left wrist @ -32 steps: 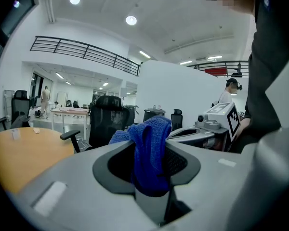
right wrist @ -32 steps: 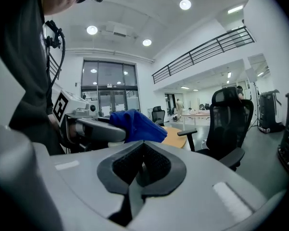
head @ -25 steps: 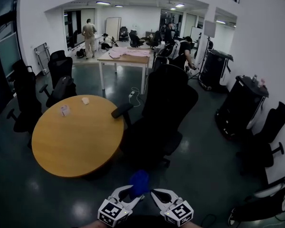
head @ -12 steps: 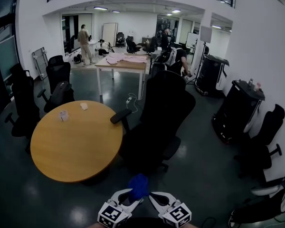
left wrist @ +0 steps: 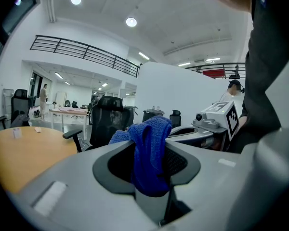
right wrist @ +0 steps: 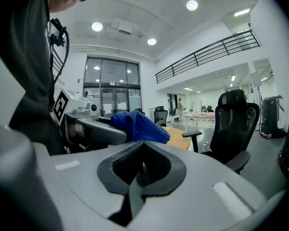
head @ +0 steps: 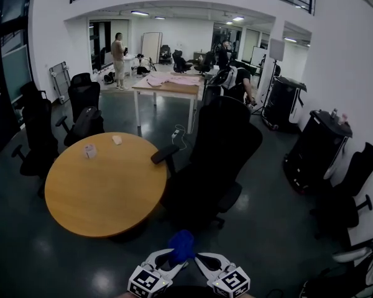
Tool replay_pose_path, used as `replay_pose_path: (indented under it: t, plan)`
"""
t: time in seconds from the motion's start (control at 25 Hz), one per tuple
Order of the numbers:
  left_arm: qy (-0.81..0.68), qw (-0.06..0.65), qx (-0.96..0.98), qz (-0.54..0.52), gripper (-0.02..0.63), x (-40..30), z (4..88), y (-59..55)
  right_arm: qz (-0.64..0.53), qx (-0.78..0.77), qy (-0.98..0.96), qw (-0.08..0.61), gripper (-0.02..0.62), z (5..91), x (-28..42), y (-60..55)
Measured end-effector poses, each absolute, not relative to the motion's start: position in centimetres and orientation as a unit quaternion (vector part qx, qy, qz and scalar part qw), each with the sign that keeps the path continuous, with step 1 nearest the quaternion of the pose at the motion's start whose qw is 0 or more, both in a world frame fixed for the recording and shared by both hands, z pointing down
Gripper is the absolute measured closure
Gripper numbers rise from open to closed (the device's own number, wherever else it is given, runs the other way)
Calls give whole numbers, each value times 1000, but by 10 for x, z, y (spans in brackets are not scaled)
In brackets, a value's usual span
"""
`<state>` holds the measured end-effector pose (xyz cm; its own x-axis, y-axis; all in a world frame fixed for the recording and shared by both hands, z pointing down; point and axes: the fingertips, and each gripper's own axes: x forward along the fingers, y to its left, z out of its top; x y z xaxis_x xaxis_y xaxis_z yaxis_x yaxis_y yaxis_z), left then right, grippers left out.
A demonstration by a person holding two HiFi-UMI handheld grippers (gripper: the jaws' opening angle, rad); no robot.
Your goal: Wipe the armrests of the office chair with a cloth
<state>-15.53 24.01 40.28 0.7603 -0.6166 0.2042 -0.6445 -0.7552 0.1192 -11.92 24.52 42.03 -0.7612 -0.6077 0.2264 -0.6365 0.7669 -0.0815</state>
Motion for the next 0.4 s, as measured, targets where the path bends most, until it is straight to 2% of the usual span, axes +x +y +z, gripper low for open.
replay_pose_path:
  t: [0.4]
  plan:
    - [-346, 89, 931, 81, 448, -160, 404, 246, 82, 324, -938, 92, 592, 421, -122, 250]
